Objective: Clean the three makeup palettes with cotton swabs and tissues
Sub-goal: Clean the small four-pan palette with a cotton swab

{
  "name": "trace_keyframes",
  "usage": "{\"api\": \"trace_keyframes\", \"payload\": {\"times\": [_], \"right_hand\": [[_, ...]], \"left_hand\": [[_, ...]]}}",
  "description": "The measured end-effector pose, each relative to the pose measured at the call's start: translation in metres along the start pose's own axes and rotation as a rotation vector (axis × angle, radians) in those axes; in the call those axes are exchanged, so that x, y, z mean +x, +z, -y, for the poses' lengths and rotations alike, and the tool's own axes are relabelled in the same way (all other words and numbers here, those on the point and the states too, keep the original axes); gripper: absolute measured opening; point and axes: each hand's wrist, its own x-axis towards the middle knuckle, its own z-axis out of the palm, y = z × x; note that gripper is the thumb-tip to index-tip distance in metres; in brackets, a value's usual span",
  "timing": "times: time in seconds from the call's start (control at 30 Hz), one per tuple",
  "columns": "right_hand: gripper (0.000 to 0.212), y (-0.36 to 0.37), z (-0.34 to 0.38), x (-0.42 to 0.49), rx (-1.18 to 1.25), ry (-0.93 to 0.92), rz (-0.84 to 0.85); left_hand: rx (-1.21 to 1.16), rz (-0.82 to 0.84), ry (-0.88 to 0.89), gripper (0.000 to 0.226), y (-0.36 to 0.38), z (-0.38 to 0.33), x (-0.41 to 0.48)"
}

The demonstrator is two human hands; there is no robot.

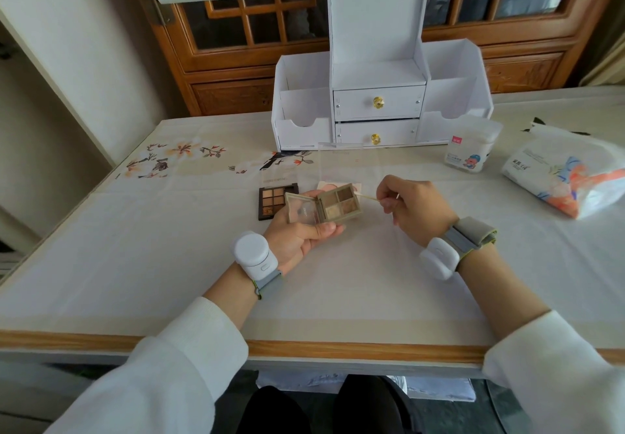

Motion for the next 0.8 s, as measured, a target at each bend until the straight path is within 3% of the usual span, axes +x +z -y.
{"api": "trace_keyframes", "payload": {"times": [0.23,0.67,0.8], "right_hand": [[0.024,-0.005,0.002,-0.001,0.032,0.025,0.047],[0.017,-0.011,0.005,0.0,0.048,0.041,0.004],[0.016,-0.009,0.002,0.001,0.022,0.014,-0.076]], "left_hand": [[-0.022,-0.043,0.001,0.057,0.0,0.0,0.0],[-0.023,-0.057,0.001,0.059,-0.001,0.001,0.002],[0.021,-0.015,0.003,0.054,-0.001,0.001,0.001]]}}
